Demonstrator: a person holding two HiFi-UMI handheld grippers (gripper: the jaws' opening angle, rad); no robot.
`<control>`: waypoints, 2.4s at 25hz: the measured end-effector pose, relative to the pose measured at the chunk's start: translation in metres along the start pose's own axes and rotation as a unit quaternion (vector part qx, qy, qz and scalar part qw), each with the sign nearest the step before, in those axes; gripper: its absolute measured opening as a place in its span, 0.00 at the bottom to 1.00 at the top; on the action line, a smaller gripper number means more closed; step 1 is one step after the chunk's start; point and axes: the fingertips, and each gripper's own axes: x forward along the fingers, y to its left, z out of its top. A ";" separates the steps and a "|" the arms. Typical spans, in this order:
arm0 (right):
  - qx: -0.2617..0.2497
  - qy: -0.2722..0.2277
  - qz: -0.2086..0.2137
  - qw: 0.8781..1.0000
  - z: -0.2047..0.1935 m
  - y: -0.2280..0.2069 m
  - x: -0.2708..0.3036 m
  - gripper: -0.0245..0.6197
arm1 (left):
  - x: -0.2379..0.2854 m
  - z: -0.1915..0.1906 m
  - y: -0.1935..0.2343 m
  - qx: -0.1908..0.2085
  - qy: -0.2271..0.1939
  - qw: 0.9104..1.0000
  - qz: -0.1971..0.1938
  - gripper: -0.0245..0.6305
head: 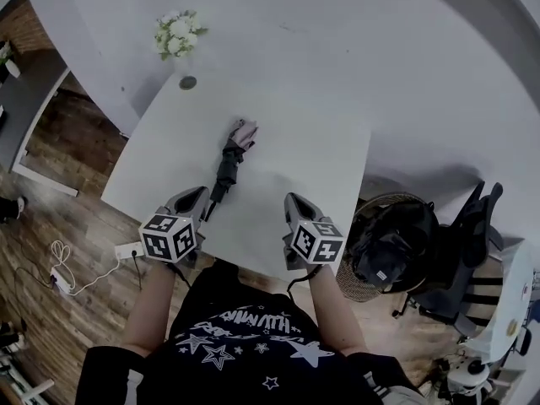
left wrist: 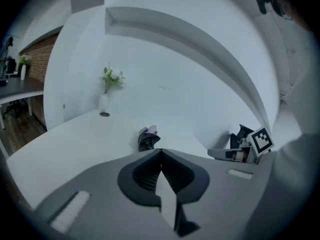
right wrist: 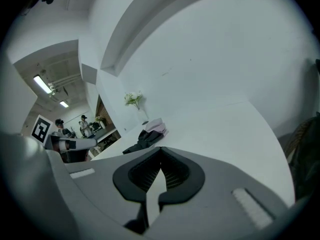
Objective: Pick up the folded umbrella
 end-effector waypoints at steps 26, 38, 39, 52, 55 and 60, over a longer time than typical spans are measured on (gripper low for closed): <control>0.045 -0.029 -0.113 0.992 0.026 -0.037 0.030 0.06 | 0.144 -0.026 0.029 -0.063 0.242 0.966 -0.066 0.60; 0.055 -0.020 -0.112 0.992 0.025 -0.049 0.041 0.06 | 0.173 -0.051 0.039 -0.043 0.275 0.961 -0.012 0.61; 0.056 -0.021 -0.110 0.992 0.024 -0.049 0.041 0.06 | 0.174 -0.053 0.039 -0.043 0.277 0.960 -0.008 0.61; 0.064 -0.022 -0.103 0.992 0.021 -0.058 0.038 0.06 | 0.177 -0.062 0.051 -0.015 0.273 0.960 0.060 0.49; 0.067 -0.023 -0.102 0.992 0.020 -0.057 0.038 0.06 | 0.177 -0.061 0.052 -0.016 0.272 0.961 0.057 0.46; 0.053 -0.022 -0.095 0.994 0.022 -0.051 0.039 0.06 | 0.178 -0.061 0.052 -0.021 0.270 0.962 0.041 0.37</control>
